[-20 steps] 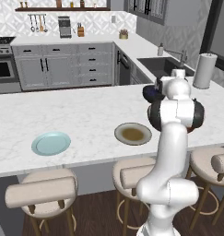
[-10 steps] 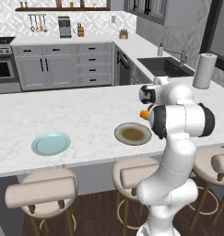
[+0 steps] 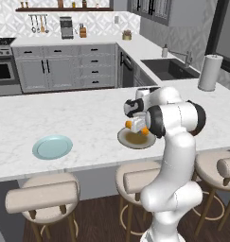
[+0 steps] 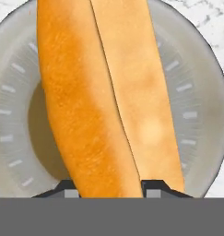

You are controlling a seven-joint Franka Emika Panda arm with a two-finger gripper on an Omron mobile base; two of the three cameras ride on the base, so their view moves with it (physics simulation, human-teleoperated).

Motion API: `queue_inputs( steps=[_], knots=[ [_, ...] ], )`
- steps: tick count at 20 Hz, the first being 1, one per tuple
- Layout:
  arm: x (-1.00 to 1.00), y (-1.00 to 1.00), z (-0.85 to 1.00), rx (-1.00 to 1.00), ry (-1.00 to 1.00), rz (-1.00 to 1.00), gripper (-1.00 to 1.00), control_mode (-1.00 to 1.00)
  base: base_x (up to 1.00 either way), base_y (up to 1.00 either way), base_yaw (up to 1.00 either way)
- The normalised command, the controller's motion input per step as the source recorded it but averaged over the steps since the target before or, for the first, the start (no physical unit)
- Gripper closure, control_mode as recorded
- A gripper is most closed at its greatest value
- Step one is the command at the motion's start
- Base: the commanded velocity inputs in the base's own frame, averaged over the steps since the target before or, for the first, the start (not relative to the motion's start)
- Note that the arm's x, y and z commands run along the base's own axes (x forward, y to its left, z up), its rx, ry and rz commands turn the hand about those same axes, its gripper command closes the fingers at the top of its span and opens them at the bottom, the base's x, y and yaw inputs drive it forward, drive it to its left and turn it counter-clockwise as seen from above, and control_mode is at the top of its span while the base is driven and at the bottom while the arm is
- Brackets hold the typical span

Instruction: Place one bun and one sausage from the bowl on each plate.

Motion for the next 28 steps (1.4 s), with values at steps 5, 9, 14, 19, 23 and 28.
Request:
queue_inputs(
  steps=[5,9,14,19,23,28],
  knots=[
    [0.00,-0.21,-0.18,0.05,0.00,0.00,-1.00,-1.00,0.00,0.00,0.00],
    [0.00,-0.04,0.11,0.05,-0.02,-0.05,-1.00,-1.00,0.00,0.00,0.00],
    [-0.17,-0.31,0.91,0.11,-0.29,-0.16,-1.00,-1.00,0.00,0.00,0.00],
    [-0.56,-0.45,0.68,0.04,-0.37,-0.34,-1.00,-1.00,0.00,0.00,0.00],
    [0.15,-0.94,0.09,0.08,-0.03,-0.68,-1.00,-1.00,0.00,0.00,0.00],
    [0.36,-0.99,0.00,0.09,0.10,-0.73,-1.00,-1.00,0.00,0.00,0.00]
  ],
)
